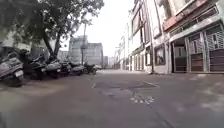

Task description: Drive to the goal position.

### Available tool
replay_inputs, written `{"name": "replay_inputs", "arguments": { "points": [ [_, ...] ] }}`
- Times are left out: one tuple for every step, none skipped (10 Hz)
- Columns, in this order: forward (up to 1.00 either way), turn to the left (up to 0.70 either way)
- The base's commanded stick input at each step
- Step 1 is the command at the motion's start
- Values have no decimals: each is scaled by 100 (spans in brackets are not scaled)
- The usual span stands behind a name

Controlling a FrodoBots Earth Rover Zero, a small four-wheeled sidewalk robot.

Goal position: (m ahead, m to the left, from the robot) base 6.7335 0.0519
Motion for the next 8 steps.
{"name": "replay_inputs", "arguments": {
  "points": [
    [100, 6],
    [100, 6],
    [100, 6],
    [100, 6],
    [100, 6],
    [100, 6],
    [100, 6],
    [100, 6]
  ]
}}
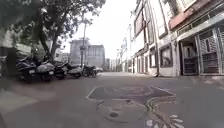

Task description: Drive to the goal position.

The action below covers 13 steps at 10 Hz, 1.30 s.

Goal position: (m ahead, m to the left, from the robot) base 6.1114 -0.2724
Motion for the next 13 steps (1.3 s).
{"name": "replay_inputs", "arguments": {
  "points": [
    [100, 6],
    [100, 6],
    [100, 6],
    [100, 6],
    [100, 6],
    [100, 6],
    [100, 6],
    [100, 6],
    [100, 6],
    [100, 6],
    [100, 6],
    [100, 6],
    [100, 6]
  ]
}}
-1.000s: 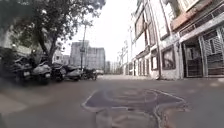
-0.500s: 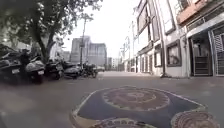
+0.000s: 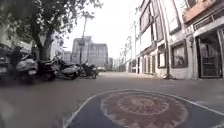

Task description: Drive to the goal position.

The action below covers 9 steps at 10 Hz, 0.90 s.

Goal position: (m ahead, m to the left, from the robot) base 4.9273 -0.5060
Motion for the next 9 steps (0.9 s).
{"name": "replay_inputs", "arguments": {
  "points": [
    [100, 6],
    [100, 6],
    [100, 6],
    [100, 6],
    [100, 6],
    [100, 6],
    [100, 6],
    [100, 6],
    [100, 6]
  ]
}}
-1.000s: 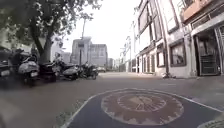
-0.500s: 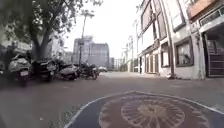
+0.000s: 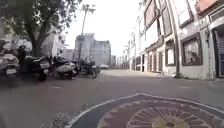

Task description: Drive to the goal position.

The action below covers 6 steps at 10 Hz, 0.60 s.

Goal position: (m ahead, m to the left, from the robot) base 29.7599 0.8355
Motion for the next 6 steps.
{"name": "replay_inputs", "arguments": {
  "points": [
    [100, -12],
    [100, -34],
    [100, -34],
    [100, 6],
    [100, 6],
    [100, 6]
  ]
}}
